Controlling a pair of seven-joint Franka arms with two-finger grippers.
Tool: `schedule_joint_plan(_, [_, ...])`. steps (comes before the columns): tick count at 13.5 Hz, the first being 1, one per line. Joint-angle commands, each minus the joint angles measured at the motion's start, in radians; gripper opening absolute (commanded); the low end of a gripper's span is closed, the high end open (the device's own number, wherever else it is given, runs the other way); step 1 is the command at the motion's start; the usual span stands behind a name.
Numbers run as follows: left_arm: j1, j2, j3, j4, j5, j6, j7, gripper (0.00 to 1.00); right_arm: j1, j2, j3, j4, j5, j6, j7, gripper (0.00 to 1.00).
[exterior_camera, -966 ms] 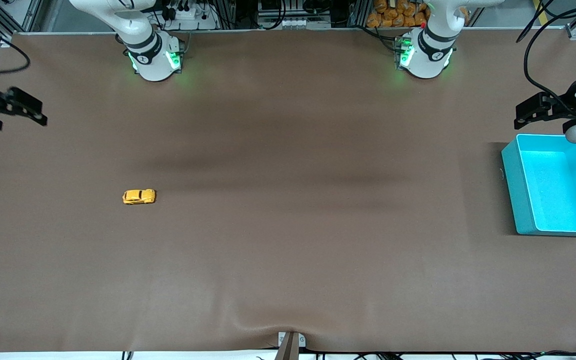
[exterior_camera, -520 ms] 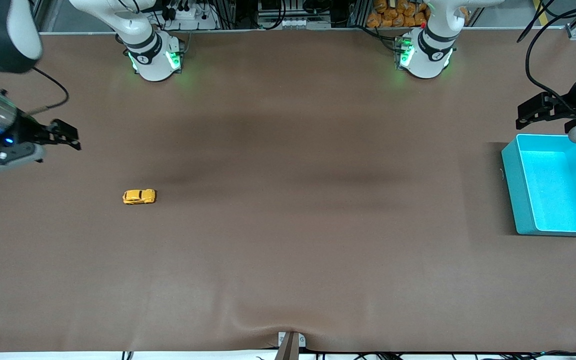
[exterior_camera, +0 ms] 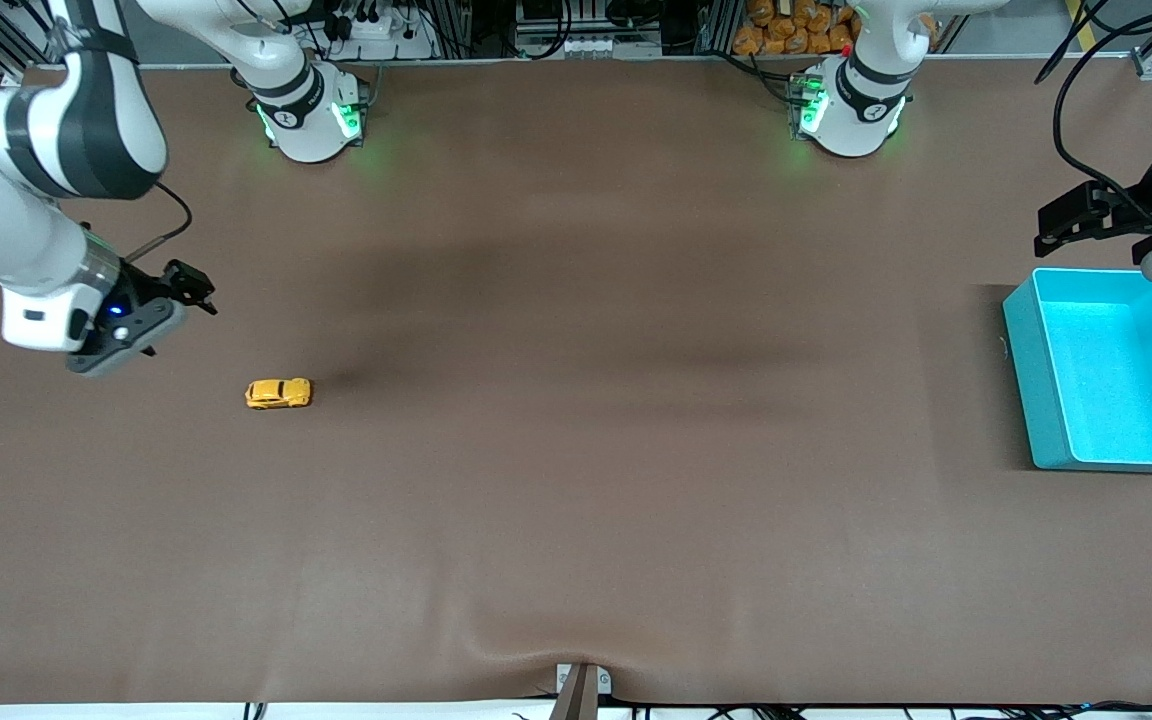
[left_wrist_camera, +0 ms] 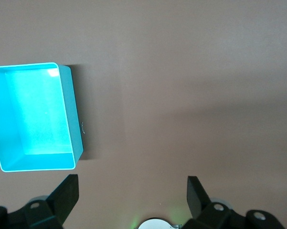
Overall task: Wind and store yellow beetle car
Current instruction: 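Move the right gripper over the yellow beetle car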
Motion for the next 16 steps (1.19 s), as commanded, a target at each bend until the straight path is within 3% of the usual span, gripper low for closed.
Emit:
schedule_joint_plan(1, [0.004,-0.013,0.002,-0.003,0.010,-0.005,0.017,1.00,0.009,0.086,-0.005,0.005,0.016,0.058,-0.267,1.00])
schedule_joint_plan(4, [0.004,-0.013,0.005,-0.003,0.011,-0.005,0.004,1.00,0.037,0.172,-0.003,0.003,0.039,0.135,-0.522,1.00])
schedule_joint_plan(7, [0.008,-0.017,0.017,0.002,0.007,-0.005,0.012,1.00,0.048,0.229,-0.003,-0.012,0.042,0.179,-0.616,1.00])
schedule_joint_plan(10, [0.006,-0.020,0.022,0.000,0.004,-0.005,0.004,1.00,0.063,0.272,-0.003,-0.086,0.042,0.369,-0.731,1.00])
schedule_joint_plan(13, [0.000,-0.020,0.022,0.002,0.014,-0.005,0.001,1.00,0.058,0.350,-0.003,-0.084,0.040,0.376,-0.791,1.00])
schedule_joint_plan(16, [0.000,-0.020,0.022,-0.003,0.016,-0.007,0.000,1.00,0.042,0.352,-0.005,-0.084,0.039,0.371,-0.793,1.00])
